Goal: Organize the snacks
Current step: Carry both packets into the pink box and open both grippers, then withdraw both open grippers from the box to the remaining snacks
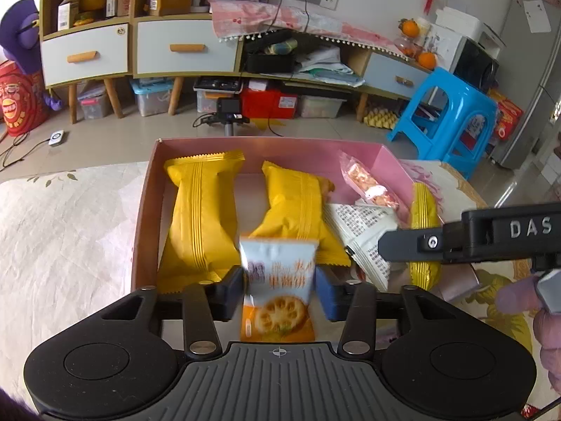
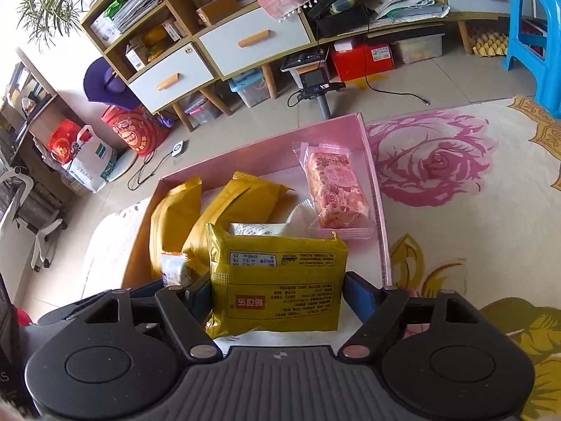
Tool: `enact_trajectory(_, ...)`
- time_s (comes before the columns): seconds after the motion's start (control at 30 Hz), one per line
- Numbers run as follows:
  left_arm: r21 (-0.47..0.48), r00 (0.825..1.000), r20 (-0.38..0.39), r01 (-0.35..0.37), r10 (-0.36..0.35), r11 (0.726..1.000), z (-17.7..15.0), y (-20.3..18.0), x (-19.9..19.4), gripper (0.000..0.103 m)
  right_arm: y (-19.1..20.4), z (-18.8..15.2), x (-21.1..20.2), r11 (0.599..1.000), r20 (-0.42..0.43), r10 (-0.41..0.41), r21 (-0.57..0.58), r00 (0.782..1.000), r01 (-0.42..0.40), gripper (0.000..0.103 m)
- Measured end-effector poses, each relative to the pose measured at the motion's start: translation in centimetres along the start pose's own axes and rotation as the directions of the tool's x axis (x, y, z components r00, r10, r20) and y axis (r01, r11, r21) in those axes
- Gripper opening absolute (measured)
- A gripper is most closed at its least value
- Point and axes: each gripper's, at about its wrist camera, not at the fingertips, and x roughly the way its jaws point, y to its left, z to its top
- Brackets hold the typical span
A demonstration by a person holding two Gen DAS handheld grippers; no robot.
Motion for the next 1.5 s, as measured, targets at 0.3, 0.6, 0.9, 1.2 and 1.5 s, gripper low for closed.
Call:
enact_trajectory(0.3, -0.014, 1.0, 0.0, -0.011, 0.011, 1.0, -0.3, 0.2, -2.2, 0.076, 1.0, -0.3, -2.7, 1.0, 0.053, 0.0, -0.021, 0.999, 0.001, 0.084)
enact_trajectory(0.6, -0.03, 0.999, 0.021, -0.046, 0.046, 0.998, -0.5, -0.5, -6.4, 0.097, 2.3, -1.4, -5.8, 0.995, 0.087, -0.053, -0.082, 0.995, 0.06, 0.091)
enact_trajectory(0.9, -0.08, 0.994, -0.034, -0.103, 0.1, 0.992, -2.6, -0.6, -9.9, 0.099, 3.9, -3.8, -8.9, 0.982, 0.141, -0.088, -0.151, 0.986, 0.109, 0.094)
enact_trajectory(1.2, -0.077, 0.989, -0.029, -0.145, 0.143, 0.986, -5.5, 0.2, -11.6, 0.1, 4.5, -6.3, -10.6, 0.964, 0.246, -0.082, -0.227, 0.966, 0.14, 0.095)
enact_trajectory(1.5, -0.033, 0.984, -0.005, -0.178, 0.178, 0.983, -7.7, 1.2, -12.0, 0.1, 2.7, -8.4, -10.8, 0.932, 0.257, -0.097, -0.314, 0.961, 0.179, 0.095)
